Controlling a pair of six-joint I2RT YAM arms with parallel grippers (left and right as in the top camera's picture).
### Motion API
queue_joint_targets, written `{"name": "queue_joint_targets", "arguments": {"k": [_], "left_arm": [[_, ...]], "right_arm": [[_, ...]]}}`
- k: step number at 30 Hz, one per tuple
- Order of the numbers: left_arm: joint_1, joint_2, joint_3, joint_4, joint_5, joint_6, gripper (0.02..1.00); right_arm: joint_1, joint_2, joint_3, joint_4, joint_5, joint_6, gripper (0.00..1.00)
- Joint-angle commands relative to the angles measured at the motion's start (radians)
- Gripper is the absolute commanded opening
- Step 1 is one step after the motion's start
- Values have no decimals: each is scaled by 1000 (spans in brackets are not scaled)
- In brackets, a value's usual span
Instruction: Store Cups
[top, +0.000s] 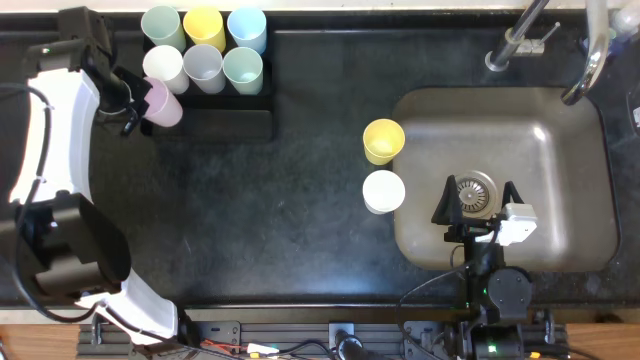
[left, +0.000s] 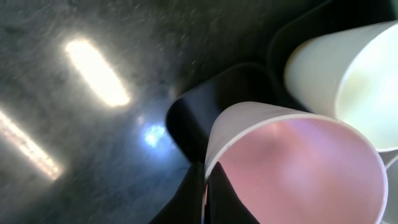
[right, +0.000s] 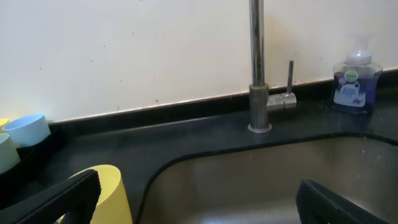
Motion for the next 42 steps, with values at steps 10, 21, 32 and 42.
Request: {"name": "queue_joint_targets", "arguments": {"k": [10, 21, 32, 42], "left_arm": [[8, 55, 6, 5, -58, -29, 36], [-10, 80, 6, 18, -84, -38, 36], [-35, 110, 5, 31, -84, -61, 36], [-36, 98, 5, 11, -84, -60, 1000]], "right_arm": [[5, -6, -13, 6, 4, 4, 996], [5, -6, -13, 6, 4, 4, 998], [5, -6, -13, 6, 4, 4, 996], [5, -6, -13, 6, 4, 4, 996]]}}
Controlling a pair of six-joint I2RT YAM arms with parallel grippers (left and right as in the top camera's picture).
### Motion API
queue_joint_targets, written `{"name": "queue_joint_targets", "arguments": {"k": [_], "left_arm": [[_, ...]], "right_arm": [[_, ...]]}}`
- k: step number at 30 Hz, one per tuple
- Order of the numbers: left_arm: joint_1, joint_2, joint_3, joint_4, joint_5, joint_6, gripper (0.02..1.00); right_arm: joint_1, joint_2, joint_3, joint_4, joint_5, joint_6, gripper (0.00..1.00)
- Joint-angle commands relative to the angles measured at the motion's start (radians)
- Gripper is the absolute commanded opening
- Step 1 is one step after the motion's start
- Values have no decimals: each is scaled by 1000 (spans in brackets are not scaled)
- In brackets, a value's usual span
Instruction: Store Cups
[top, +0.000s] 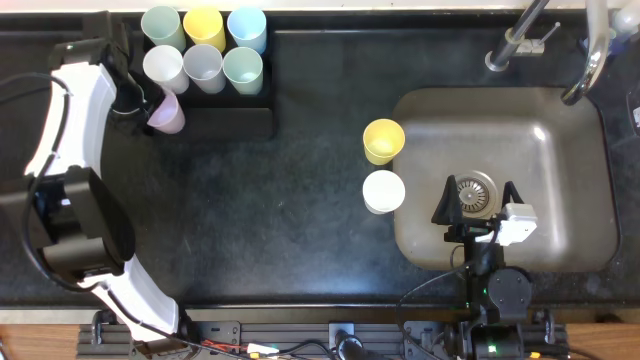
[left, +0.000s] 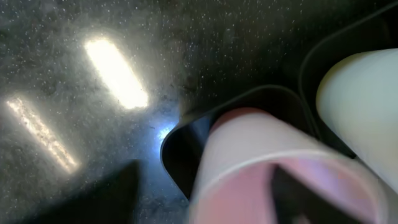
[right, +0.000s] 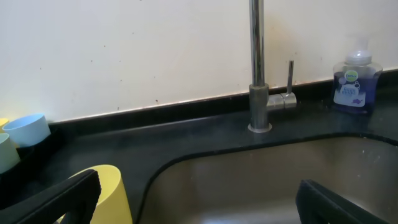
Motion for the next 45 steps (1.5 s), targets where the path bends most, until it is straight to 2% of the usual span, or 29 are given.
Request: {"name": "queue_joint_targets", "arguments": {"k": [1, 7, 11, 14, 18, 24, 27, 33, 39, 45], "left_arm": [[-6, -8, 5, -15, -5, -18, 1000], [-18, -111, 6, -34, -5, -18, 1000], [-85, -200, 33, -40, 13, 38, 1000], [-201, -234, 77, -39, 22, 84, 1000], [-435, -222, 144, 13, 9, 140, 1000], [-795, -124, 154, 266, 3, 128, 1000], [-902, -61, 154, 356, 22, 113, 1000], [-945, 32, 154, 293, 95, 75, 1000], [-935, 53, 154, 159, 62, 20, 1000], [-913, 84, 154, 146, 85, 15, 1000]], "right_arm": [[5, -6, -13, 5, 4, 4, 998], [5, -6, -13, 5, 4, 4, 998], [5, -6, -13, 5, 4, 4, 998], [5, -6, -13, 5, 4, 4, 998], [5, -6, -13, 5, 4, 4, 998], [5, -6, -13, 5, 4, 4, 996], [5, -6, -13, 5, 4, 4, 998], [5, -6, -13, 5, 4, 4, 998], [5, -6, -13, 5, 4, 4, 998], [5, -6, -13, 5, 4, 4, 996]]}}
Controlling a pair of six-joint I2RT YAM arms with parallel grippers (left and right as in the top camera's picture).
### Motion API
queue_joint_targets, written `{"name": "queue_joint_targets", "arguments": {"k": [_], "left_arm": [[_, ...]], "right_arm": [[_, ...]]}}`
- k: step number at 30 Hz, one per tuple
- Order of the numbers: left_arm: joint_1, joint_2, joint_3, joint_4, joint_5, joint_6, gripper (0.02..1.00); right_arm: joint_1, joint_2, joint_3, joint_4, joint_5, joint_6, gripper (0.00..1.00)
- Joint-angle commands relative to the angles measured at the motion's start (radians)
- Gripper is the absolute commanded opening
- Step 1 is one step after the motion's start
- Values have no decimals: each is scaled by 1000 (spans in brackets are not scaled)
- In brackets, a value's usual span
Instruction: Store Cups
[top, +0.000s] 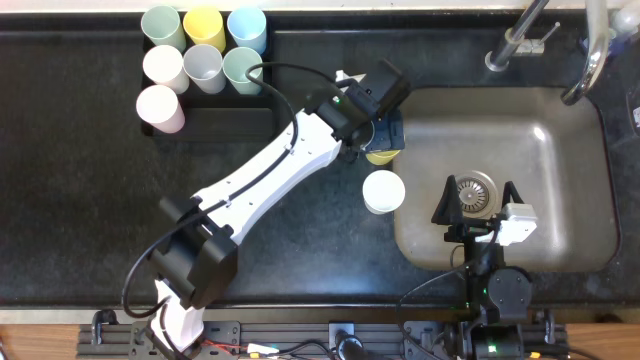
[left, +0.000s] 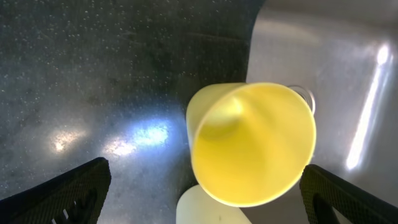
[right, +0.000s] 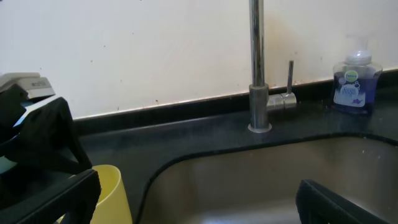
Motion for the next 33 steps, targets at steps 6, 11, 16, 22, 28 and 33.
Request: {"name": "queue_joint_targets", "arguments": {"k": [6, 11, 16, 22, 28, 33], "left_arm": [[31, 62, 13, -2, 44, -39, 978], [39, 66, 13, -2, 44, -42, 915], [44, 73, 12, -2, 44, -42, 915], [46, 94, 12, -1, 51, -53, 314], [56, 92, 34, 12, 35, -52, 36], [104, 48, 94, -54, -7, -45, 36]], "right_arm": [[5, -6, -13, 5, 5, 4, 998], [5, -6, -13, 5, 5, 4, 998], [5, -6, -13, 5, 5, 4, 996], [5, -6, -13, 5, 5, 4, 996], [5, -6, -13, 5, 5, 4, 996], [5, -6, -13, 5, 5, 4, 998]]}}
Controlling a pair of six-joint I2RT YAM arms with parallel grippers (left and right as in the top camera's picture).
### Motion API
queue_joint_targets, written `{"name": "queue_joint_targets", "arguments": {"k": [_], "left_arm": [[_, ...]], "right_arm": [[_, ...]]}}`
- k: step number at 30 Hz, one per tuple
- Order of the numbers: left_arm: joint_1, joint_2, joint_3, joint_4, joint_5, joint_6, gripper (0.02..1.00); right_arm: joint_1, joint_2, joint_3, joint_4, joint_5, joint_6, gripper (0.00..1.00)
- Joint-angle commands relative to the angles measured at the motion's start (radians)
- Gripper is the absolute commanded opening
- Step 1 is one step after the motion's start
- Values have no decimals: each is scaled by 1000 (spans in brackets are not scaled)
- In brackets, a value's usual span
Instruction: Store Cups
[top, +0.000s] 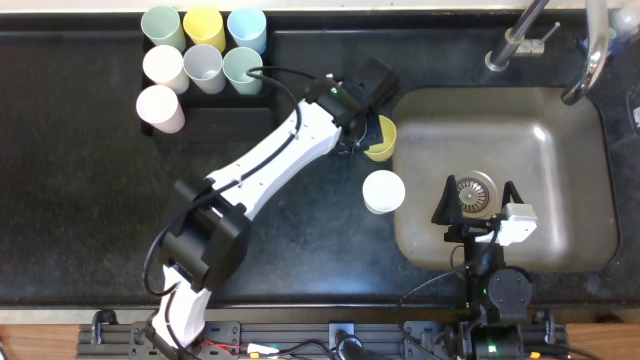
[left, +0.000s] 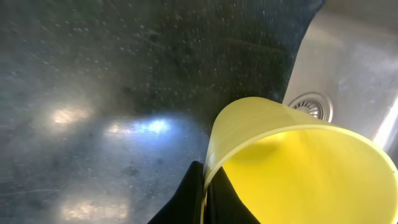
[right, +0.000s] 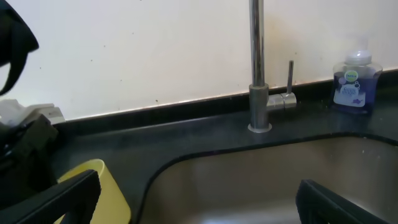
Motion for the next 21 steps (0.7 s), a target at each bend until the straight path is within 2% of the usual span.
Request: {"name": "queue_joint_targets", "arguments": {"k": [1, 7, 13, 16, 21], "left_arm": [[65, -56, 89, -74, -57, -3, 36], [217, -210, 94, -245, -98, -20, 36], [469, -289, 93, -422, -144, -33, 36], [580, -282, 77, -430, -116, -29, 36], [662, -280, 8, -401, -119, -29, 36]], "right_arm": [[5, -6, -13, 5, 4, 3, 996], [5, -6, -13, 5, 4, 3, 998], [5, -6, -13, 5, 4, 3, 998], [5, -6, -13, 5, 4, 3, 998], [5, -6, -13, 5, 4, 3, 998]]}}
